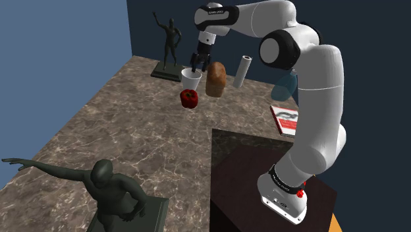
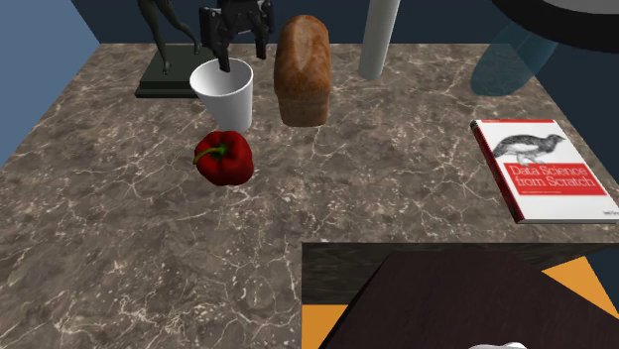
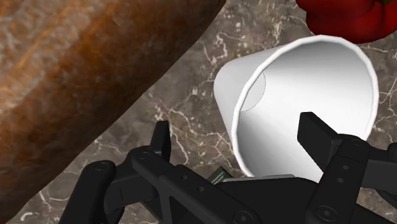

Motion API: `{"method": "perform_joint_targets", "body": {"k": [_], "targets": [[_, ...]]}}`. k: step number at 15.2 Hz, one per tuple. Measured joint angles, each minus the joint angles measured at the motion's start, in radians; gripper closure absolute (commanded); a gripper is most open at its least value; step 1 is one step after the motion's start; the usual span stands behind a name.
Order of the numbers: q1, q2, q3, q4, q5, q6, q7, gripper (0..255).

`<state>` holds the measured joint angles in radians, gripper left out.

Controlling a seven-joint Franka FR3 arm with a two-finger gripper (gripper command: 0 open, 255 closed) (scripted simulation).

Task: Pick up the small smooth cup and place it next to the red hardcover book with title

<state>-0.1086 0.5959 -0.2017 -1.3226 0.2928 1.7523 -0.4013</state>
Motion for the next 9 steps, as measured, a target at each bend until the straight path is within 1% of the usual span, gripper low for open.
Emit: {"method": "perform_joint_targets", "body": {"k": [4,9], "targets": [[0.007,0.011,0.004,-0.034,0.005,0.045,-0.003,0],[0.009,0.008,0.004,-0.046,0.005,0.055,-0.004,0]]}}
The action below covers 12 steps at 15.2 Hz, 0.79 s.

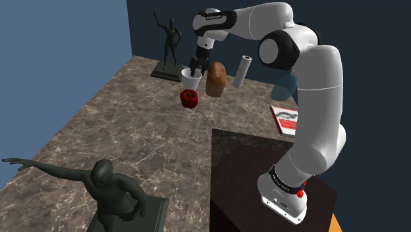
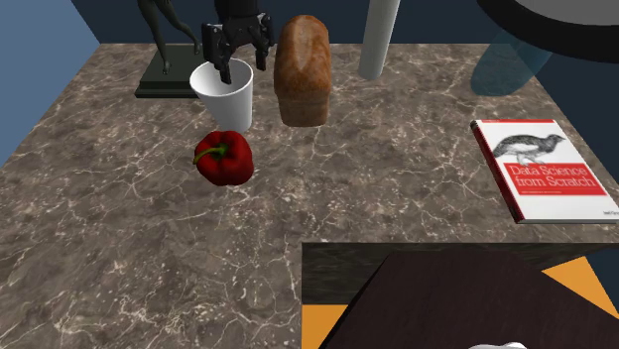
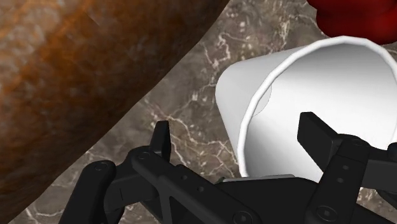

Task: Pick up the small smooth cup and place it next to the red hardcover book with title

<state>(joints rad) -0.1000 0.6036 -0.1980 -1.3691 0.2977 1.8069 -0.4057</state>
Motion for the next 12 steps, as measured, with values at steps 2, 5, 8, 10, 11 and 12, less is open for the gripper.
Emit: {"method": "perform_joint_targets", "body": {"k": [2,5,8,10,11,12], "targets": [[0.000,0.000,0.000,0.000,0.000,0.000,0.000,255],[0.000,0.000,0.000,0.000,0.000,0.000,0.000,255],[0.000,0.000,0.000,0.000,0.000,0.000,0.000,255],[0.000,0.000,0.000,0.000,0.000,0.000,0.000,255],[0.000,0.000,0.000,0.000,0.000,0.000,0.000,255],[0.000,0.000,0.000,0.000,0.000,0.000,0.000,255]]}}
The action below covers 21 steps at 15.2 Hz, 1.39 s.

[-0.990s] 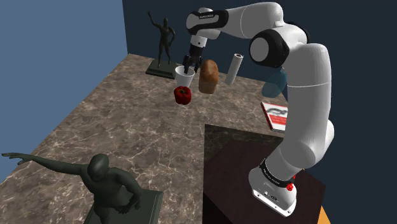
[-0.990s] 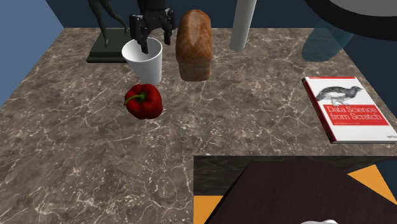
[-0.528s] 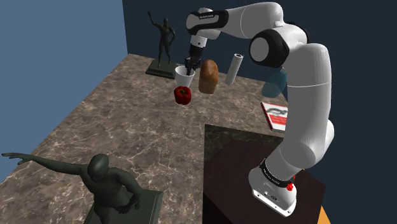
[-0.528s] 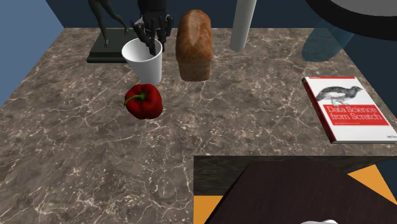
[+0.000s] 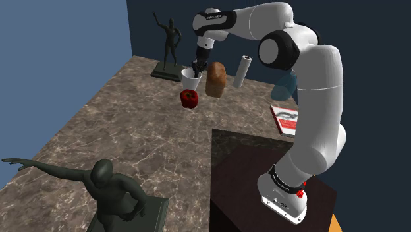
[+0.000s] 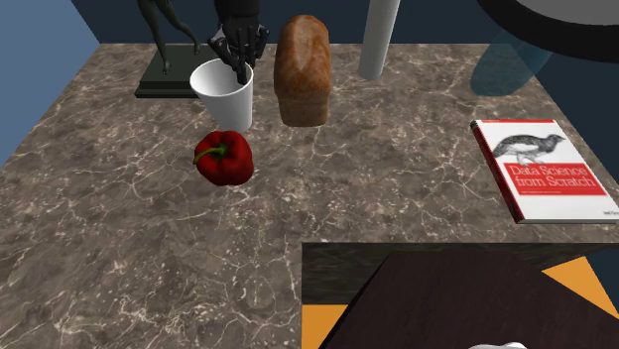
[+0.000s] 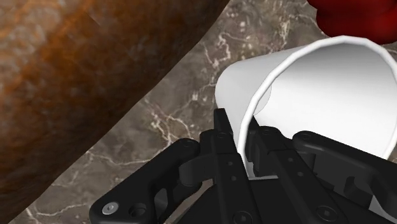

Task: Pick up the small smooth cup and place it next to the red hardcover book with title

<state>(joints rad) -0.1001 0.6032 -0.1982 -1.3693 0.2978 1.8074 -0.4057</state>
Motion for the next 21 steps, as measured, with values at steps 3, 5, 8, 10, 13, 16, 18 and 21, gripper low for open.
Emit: {"method": "perform_joint_targets", "body": {"k": [3,5,8,10,13,16,18,21], "targets": [[0.000,-0.005,0.000,0.017,-0.002,-0.022,0.007,255],[-0.001,-0.012,-0.002,0.034,-0.005,-0.045,0.010,255],[-0.002,-0.023,-0.003,0.056,-0.008,-0.077,0.017,255],[-0.005,-0.021,-0.003,0.085,-0.009,-0.104,0.023,255],[-0.007,-0.028,-0.004,0.113,-0.011,-0.137,0.029,255],[-0.010,-0.032,-0.005,0.150,-0.013,-0.177,0.037,255],[-0.013,-0.031,-0.005,0.177,-0.014,-0.203,0.041,255],[-0.018,-0.026,-0.005,0.225,-0.014,-0.245,0.050,255]]}}
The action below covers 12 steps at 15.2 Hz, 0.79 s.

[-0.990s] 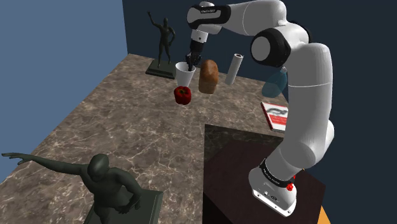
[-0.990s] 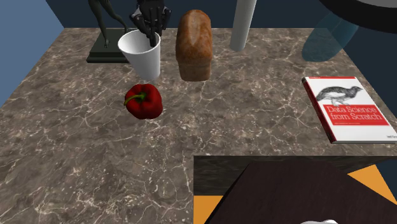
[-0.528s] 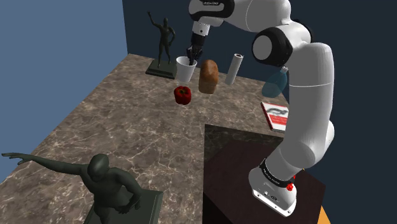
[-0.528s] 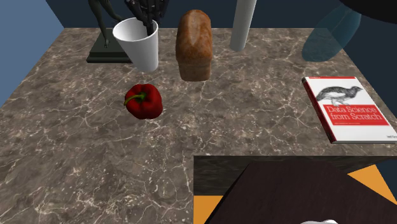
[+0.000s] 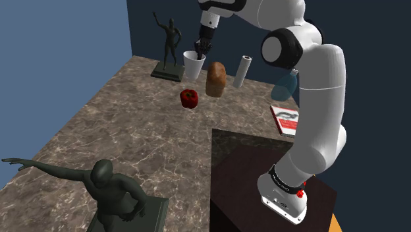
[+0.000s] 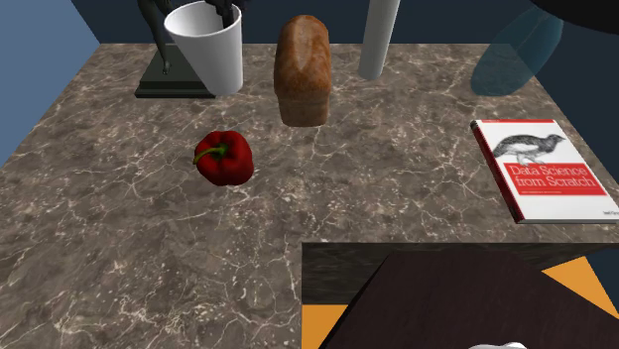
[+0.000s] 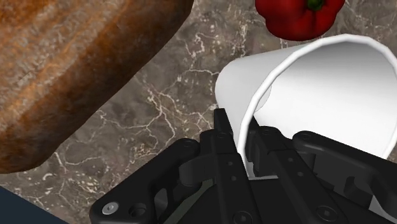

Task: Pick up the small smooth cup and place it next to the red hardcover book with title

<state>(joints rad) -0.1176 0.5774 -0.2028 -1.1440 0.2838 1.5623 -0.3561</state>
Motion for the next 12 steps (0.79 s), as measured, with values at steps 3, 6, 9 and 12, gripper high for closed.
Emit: {"method": "perform_joint_targets", "body": {"k": [3,6,9,12], "targets": [[-0.005,0.004,0.001,0.046,0.000,-0.041,0.008,255],[-0.011,0.007,0.001,0.094,0.001,-0.085,0.015,255],[-0.020,0.032,0.003,0.174,0.005,-0.138,0.026,255],[-0.031,0.057,0.006,0.256,0.009,-0.194,0.038,255]]}}
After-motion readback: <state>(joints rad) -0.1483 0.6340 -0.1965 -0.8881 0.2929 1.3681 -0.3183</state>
